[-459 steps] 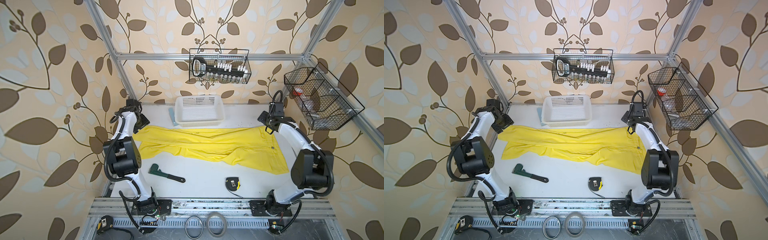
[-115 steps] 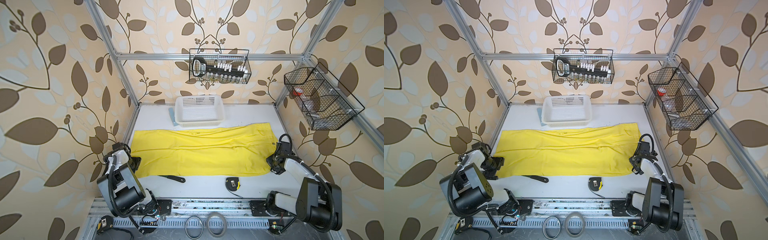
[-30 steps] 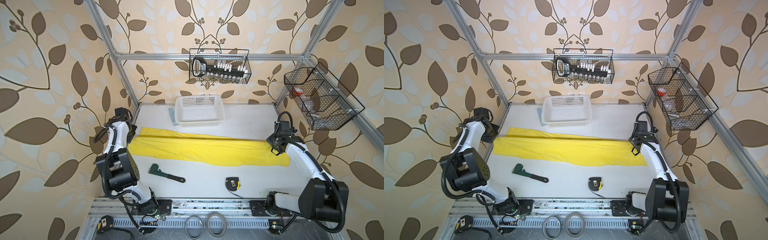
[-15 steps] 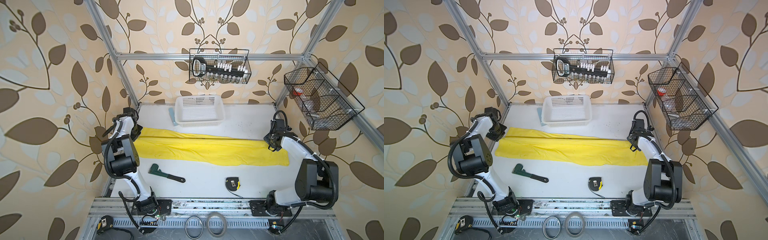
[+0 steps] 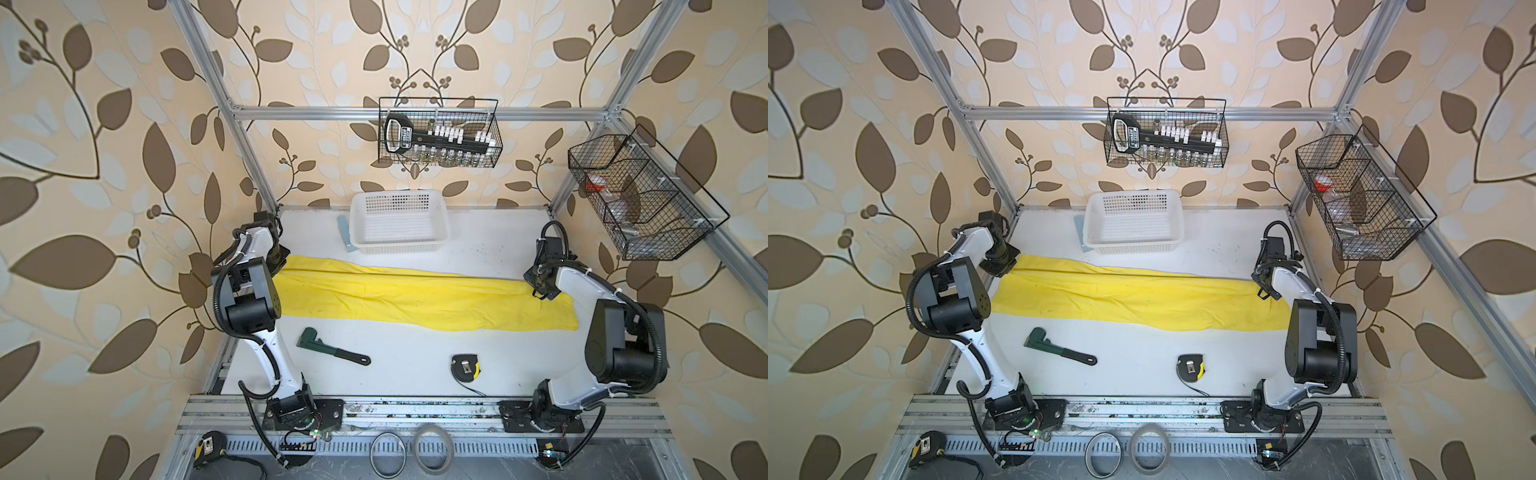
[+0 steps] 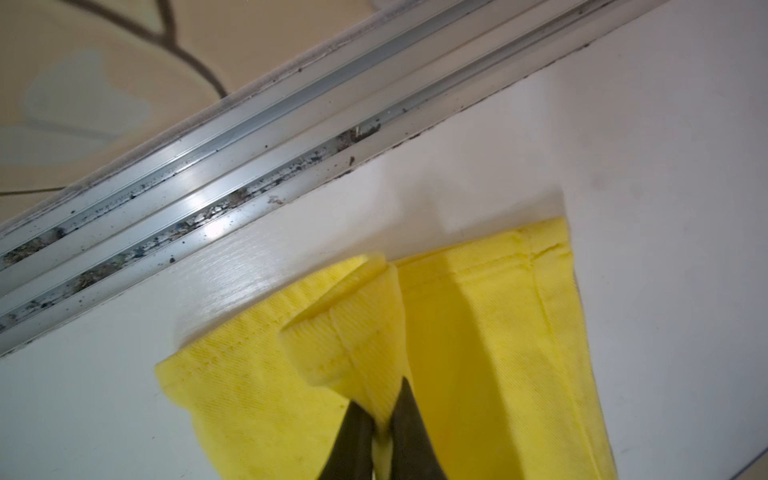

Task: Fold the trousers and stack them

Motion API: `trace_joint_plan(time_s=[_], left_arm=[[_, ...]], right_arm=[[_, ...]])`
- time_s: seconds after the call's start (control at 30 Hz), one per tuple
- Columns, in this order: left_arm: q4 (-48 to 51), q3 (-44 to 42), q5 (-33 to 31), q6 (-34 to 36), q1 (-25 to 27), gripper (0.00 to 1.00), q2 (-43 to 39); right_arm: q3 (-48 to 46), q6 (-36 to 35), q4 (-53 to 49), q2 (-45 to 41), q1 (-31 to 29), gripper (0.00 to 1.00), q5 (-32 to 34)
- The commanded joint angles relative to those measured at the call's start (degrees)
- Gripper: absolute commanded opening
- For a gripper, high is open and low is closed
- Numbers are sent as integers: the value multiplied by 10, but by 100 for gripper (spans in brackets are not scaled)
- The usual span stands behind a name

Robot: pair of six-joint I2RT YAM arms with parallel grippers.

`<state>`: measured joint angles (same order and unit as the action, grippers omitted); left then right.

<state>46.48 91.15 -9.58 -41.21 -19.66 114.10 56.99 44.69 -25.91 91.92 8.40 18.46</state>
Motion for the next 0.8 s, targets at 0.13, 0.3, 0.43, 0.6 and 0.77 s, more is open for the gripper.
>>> trace_joint_plan(time_s=[0.13, 0.3, 0.43, 0.6, 0.77], left_arm=[[-10, 30, -22, 15, -2, 18, 9], [-21, 35, 9, 23, 1, 26, 7], [-21, 48, 31, 36, 0, 33, 4], [-8, 65, 56, 60, 1, 51, -14], [11, 72, 60, 89, 1, 61, -61]], right_arm=[[35, -5, 16, 33, 6, 18, 31], [47, -13, 19, 43, 5, 29, 21], [57, -27, 16, 42, 8, 37, 15], [83, -56, -1, 31, 6, 50, 25], [97, -92, -24, -8, 0, 57, 29]])
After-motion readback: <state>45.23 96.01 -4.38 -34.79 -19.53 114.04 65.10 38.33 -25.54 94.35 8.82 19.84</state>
